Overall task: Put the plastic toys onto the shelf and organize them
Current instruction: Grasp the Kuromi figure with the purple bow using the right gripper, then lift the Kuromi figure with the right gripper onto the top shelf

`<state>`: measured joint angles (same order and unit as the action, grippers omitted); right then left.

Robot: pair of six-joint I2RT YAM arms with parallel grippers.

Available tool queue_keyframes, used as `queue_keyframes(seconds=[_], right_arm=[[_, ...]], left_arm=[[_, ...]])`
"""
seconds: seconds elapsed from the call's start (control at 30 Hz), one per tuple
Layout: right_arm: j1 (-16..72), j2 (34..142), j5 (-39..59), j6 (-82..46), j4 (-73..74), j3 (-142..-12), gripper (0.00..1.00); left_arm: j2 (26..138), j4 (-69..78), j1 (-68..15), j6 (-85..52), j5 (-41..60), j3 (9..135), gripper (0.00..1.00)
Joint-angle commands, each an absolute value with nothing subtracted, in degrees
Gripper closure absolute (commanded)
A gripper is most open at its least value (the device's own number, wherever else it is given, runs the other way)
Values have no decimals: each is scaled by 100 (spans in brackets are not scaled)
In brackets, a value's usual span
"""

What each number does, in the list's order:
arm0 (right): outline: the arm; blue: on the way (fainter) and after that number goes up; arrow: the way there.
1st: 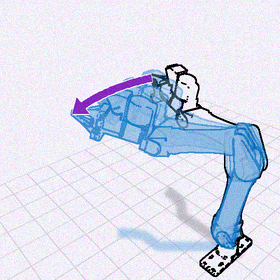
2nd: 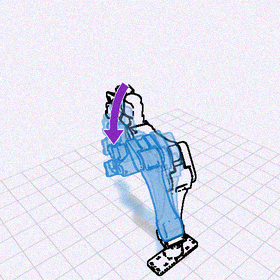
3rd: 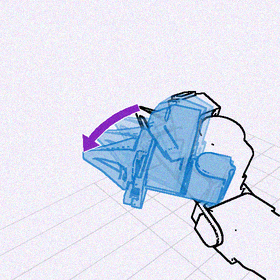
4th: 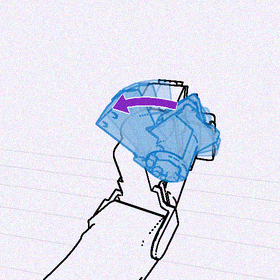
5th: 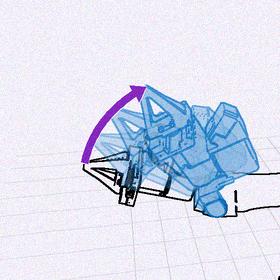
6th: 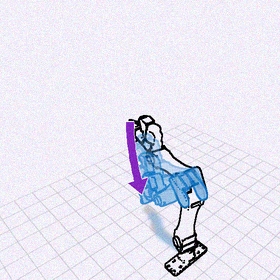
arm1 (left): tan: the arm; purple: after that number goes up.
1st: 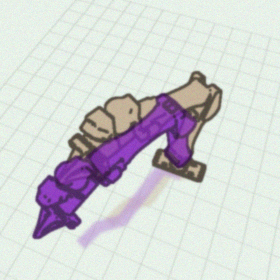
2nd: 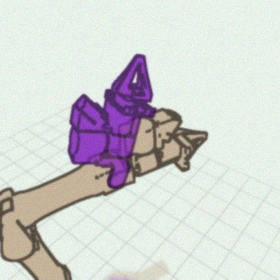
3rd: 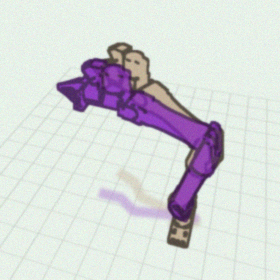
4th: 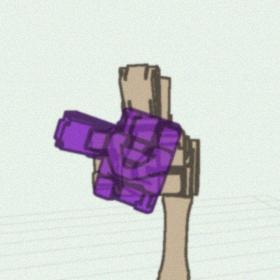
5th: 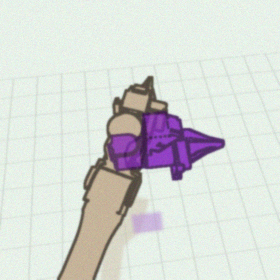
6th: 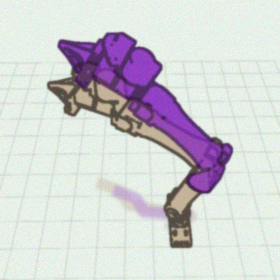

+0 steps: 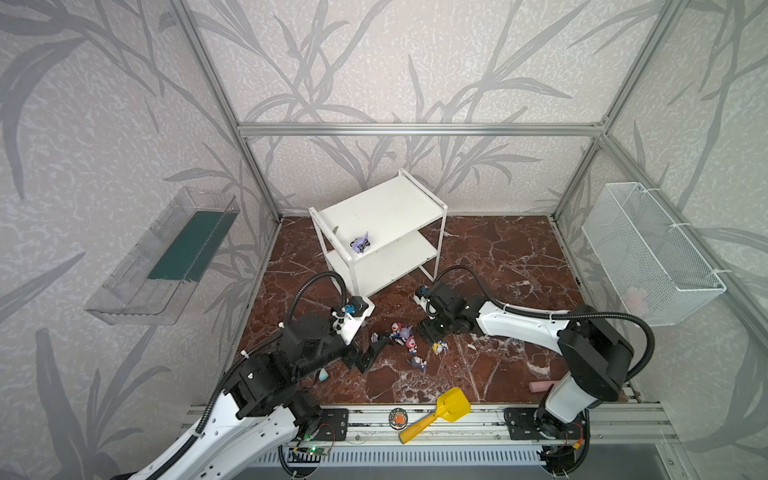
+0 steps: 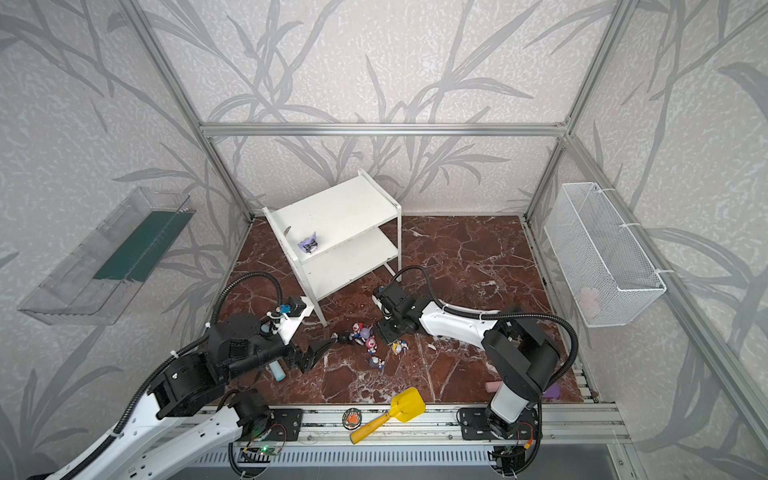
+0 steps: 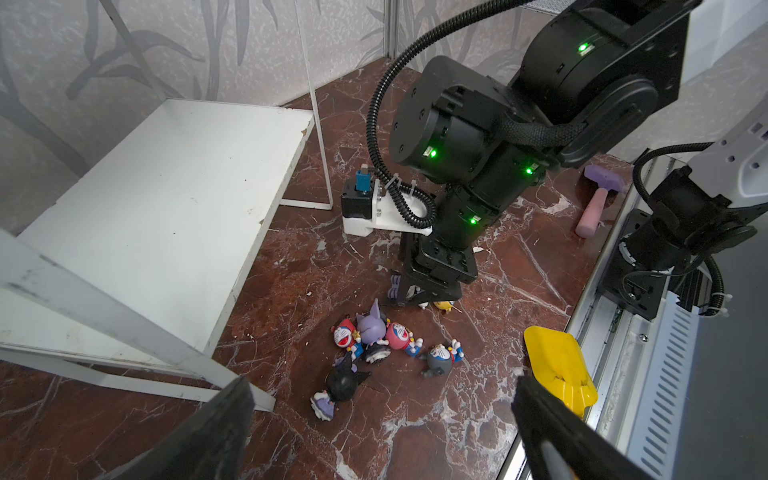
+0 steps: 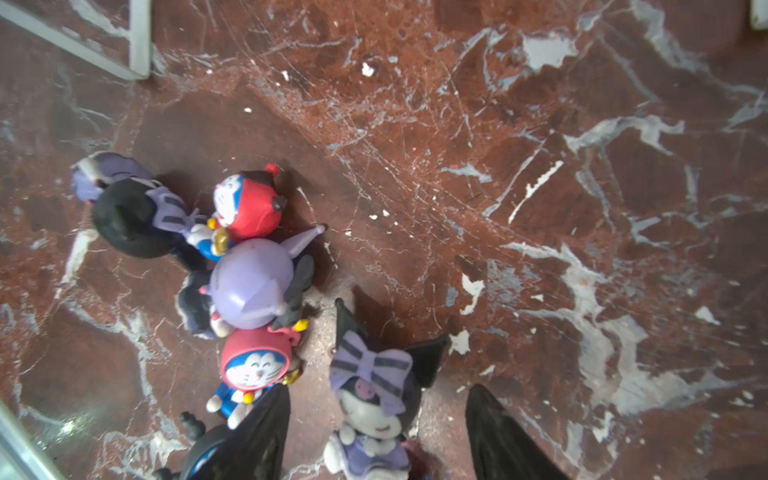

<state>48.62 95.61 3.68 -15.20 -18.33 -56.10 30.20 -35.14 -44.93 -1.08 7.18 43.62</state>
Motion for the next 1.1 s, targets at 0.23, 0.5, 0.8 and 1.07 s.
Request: queue_keyframes(seconds=[0.23, 0.5, 0.8, 1.07], right_arm=[[4886, 9974, 198, -1367, -2106, -5992, 44], [4887, 10161, 185, -1346, -2255, -6178, 50], [4887, 9989, 123, -1320, -2257, -6241, 67], [4887, 9179, 125, -1347, -1767, -5818, 69]], left_arm=[[2942, -3471, -4449, -81, 564, 4312, 1], [2857, -3463, -4440, -70, 476, 4299, 1], [2870, -3445, -4397, -62, 496, 4298, 1], [2890, -3414, -4360, -68, 565, 4303, 1]])
